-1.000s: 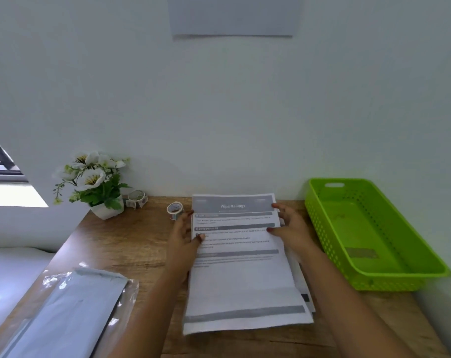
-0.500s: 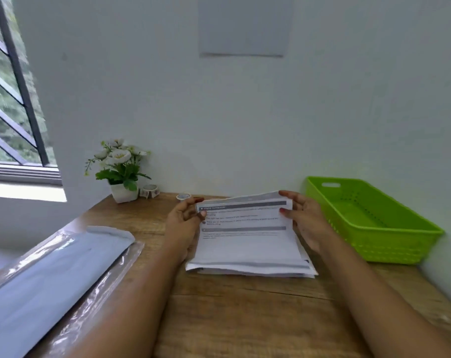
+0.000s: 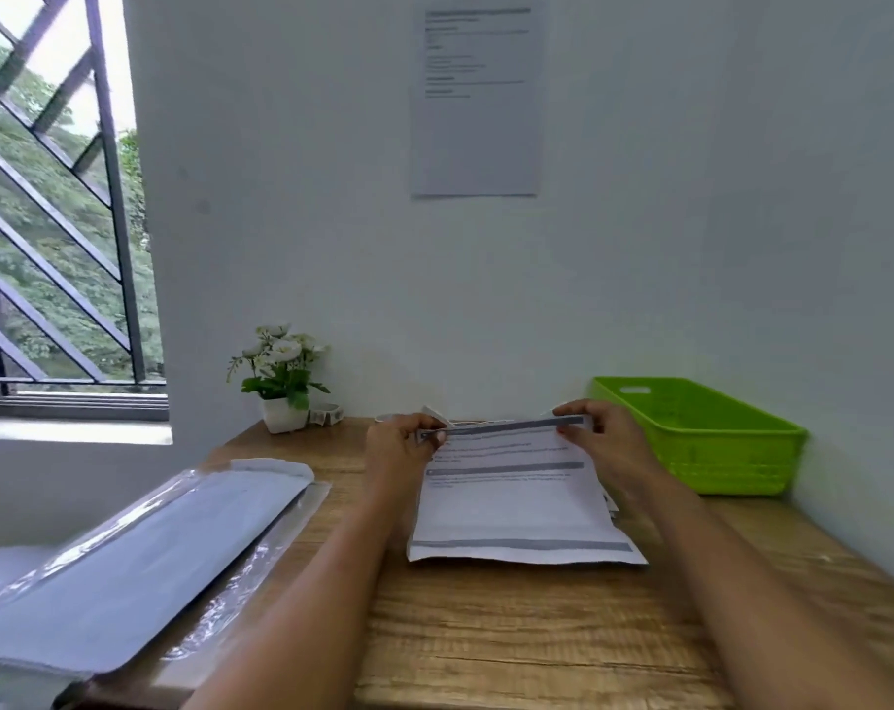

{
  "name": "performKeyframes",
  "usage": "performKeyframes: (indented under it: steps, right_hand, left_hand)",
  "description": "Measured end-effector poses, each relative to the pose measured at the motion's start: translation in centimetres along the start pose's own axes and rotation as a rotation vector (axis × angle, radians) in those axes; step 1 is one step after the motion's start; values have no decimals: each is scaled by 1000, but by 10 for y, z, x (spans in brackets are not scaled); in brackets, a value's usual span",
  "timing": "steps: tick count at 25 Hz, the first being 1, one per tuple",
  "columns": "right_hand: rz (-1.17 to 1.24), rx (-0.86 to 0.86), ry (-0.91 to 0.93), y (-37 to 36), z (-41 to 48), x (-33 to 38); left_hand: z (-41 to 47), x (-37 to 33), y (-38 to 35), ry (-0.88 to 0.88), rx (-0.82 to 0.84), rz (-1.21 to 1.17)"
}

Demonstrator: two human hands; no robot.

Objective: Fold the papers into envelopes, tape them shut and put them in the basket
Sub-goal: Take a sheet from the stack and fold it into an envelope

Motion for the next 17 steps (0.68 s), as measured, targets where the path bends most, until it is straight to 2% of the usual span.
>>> performKeyframes:
  steps: [2, 4, 6, 9, 11, 14, 17]
  right_hand:
    - [-229, -30, -14, 2, 2, 2]
    - [-593, -29, -31, -5, -1, 13]
    - [-793, 14, 67, -26, -7, 34]
    - [-865, 19, 272, -58, -14, 63]
    - [-885, 13, 325, -63, -16, 69]
    - [-874, 22, 280, -44, -14, 63]
    - [-771, -10, 109, -7, -9, 41]
  left_hand:
    - [3, -3, 4, -2, -55, 189]
    - [5, -6, 1, -24, -55, 170]
    - [6, -19, -9, -111, -7, 159]
    - [4, -34, -25, -189, 44, 320]
    - [4, -34, -28, -209, 50, 304]
    - [4, -28, -21, -169, 37, 177]
    - [5, -20, -10, -90, -6, 11]
Point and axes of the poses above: each hand's wrist, its own z-axis towards the middle knuckle, its own y-axis out of the back of the hand, x = y × z, the point moved 7 cm from there along z, towards the middle knuckle, and after that the axes turned 13 degrees about x, right-handed, at the moved point
